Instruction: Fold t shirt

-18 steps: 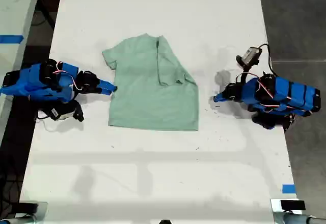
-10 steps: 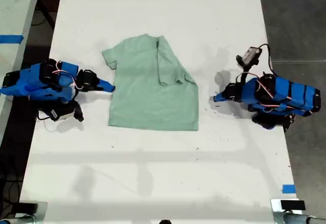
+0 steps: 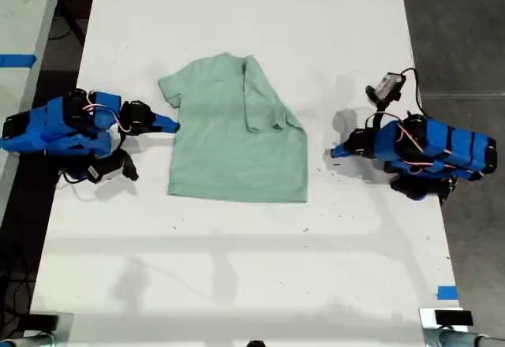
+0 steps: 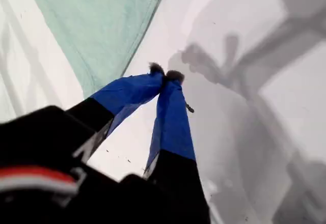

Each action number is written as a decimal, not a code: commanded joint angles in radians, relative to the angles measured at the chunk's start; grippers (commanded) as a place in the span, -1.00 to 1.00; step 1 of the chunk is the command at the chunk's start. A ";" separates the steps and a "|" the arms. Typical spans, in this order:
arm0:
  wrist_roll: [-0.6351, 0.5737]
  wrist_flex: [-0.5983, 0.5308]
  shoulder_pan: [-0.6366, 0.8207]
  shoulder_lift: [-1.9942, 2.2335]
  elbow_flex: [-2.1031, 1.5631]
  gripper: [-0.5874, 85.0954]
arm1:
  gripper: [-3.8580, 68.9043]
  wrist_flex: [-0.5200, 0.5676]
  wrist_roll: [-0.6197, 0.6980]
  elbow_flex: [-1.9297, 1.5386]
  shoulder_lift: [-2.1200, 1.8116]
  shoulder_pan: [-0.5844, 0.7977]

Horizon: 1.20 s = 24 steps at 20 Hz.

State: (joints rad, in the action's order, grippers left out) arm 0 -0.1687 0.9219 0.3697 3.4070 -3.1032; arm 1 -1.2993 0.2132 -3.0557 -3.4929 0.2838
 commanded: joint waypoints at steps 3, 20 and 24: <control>-0.433 0.153 0.431 -0.959 0.750 -0.64 | -0.86 0.026 0.014 -0.046 -0.014 0.012; -0.667 0.051 0.810 -1.799 1.104 -0.87 | -0.86 0.026 0.015 -0.044 -0.014 0.002; -0.621 0.153 0.723 -1.764 1.244 -0.99 | -0.86 0.026 0.015 -0.044 -0.014 0.002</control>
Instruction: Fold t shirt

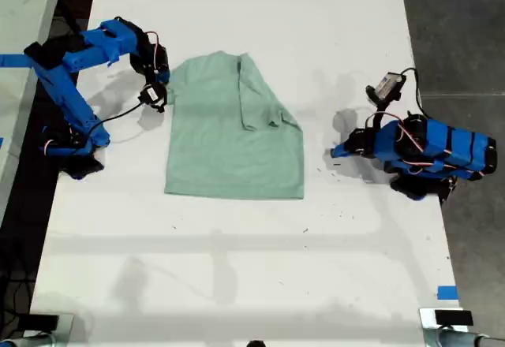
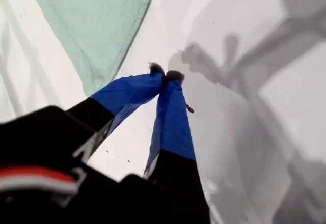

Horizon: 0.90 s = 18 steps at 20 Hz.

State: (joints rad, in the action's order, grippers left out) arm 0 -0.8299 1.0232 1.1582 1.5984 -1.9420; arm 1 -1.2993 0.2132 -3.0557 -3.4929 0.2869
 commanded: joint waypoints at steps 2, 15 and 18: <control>0.092 0.115 -0.166 0.123 0.166 -0.99 | -0.86 0.026 0.015 -0.044 -0.014 -0.002; 0.383 0.273 -0.663 -0.268 0.894 -0.58 | -0.86 0.026 0.017 -0.044 -0.014 -0.005; 0.367 0.348 -0.586 -0.239 0.905 -0.99 | -0.86 0.026 0.017 -0.044 -0.014 -0.006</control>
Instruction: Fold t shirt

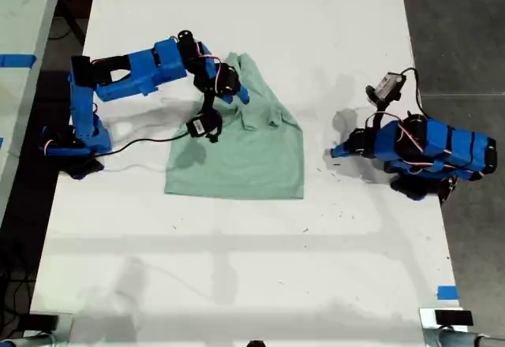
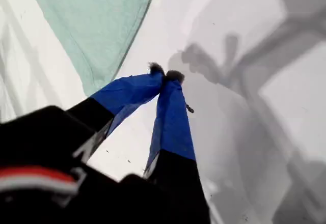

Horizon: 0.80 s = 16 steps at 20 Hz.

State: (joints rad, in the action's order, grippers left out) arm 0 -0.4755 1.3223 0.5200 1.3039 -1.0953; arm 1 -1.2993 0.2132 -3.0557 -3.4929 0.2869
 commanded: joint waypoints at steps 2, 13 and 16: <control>-0.012 0.114 0.115 0.215 0.057 -0.99 | -0.86 0.026 0.017 -0.044 -0.014 -0.006; 0.199 -0.146 -0.115 1.835 -1.281 -0.99 | -0.86 0.026 0.014 -0.044 -0.014 -0.002; 0.235 -0.319 -0.230 2.059 -1.707 -0.99 | -0.86 0.026 0.011 -0.044 -0.014 0.000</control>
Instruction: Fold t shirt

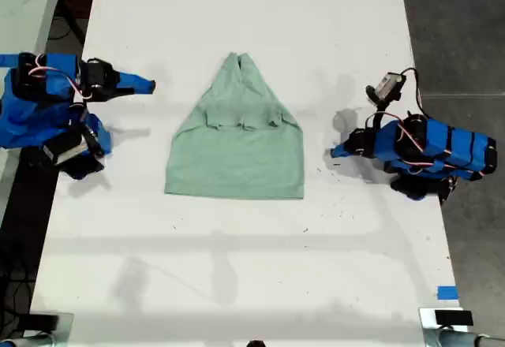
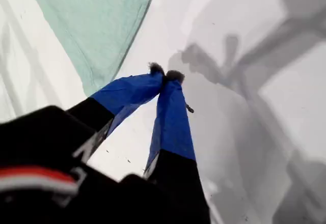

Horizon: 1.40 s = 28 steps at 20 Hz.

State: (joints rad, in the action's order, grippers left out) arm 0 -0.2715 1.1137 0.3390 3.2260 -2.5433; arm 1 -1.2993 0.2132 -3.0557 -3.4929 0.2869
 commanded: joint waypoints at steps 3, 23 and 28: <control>0.002 -0.141 -0.038 0.377 -0.614 -0.99 | -0.86 0.025 0.009 -0.046 -0.014 0.003; -0.015 -0.160 -0.035 0.377 -0.643 -0.99 | -0.86 0.023 0.006 -0.048 -0.014 0.011; -0.015 -0.158 -0.038 0.377 -0.643 -0.99 | -0.86 0.023 0.005 -0.048 -0.014 0.011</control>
State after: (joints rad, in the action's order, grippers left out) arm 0 -0.2838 0.9679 0.2991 3.5972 -3.1815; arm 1 -1.2993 0.2132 -3.0557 -3.4929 0.2869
